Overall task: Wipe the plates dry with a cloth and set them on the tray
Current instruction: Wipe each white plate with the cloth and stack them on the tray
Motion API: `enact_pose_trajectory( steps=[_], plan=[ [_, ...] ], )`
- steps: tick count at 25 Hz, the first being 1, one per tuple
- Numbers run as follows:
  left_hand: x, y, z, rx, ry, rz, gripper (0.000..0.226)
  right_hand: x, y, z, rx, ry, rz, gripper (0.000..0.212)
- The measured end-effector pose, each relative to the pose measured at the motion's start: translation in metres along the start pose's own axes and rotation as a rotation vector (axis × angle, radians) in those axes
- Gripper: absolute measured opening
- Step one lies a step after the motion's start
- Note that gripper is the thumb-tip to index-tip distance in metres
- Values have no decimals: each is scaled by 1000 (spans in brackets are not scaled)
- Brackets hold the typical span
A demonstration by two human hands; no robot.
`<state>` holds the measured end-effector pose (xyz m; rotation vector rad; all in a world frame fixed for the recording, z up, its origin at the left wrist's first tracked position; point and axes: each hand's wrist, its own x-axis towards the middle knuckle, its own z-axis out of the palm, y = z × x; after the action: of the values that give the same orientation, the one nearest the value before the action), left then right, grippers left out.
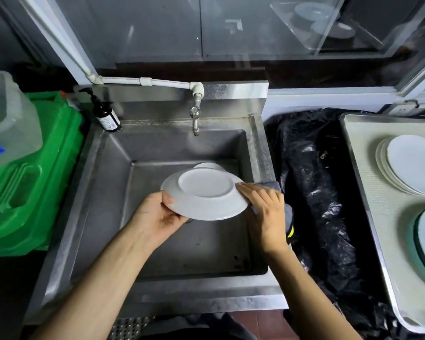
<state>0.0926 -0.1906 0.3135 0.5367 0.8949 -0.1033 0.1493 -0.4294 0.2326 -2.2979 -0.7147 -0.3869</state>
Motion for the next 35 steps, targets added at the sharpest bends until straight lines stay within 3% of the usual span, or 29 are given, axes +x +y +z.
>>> enact_pose_trajectory(
  steps=[3,7,10,12,16,20,22,26,30,35],
  plan=[
    [-2,9,-10,-17,-21,-16,34,12,-13,-9,-114,42,-67,34],
    [2,22,-31,71,-51,-110,56,20,-48,-7,-142,82,-23,16],
    [5,24,-49,227,-13,-96,47,20,-73,-7,-99,31,189,29],
    [8,23,-58,457,67,-5,34,21,-82,-10,21,50,373,45],
    [14,25,-73,738,181,218,12,13,-86,-14,256,123,633,51],
    [15,25,-70,771,28,298,9,-1,-86,-18,357,179,759,56],
    [16,23,-64,804,-28,350,12,-5,-84,-22,376,192,822,52],
    [21,16,-36,859,-53,380,14,-10,-74,-38,505,302,946,14],
    [27,-8,3,916,-103,407,18,-19,-44,-61,491,393,959,9],
    [38,-60,65,999,-153,403,16,-29,18,-106,457,461,1037,19]
  ],
)
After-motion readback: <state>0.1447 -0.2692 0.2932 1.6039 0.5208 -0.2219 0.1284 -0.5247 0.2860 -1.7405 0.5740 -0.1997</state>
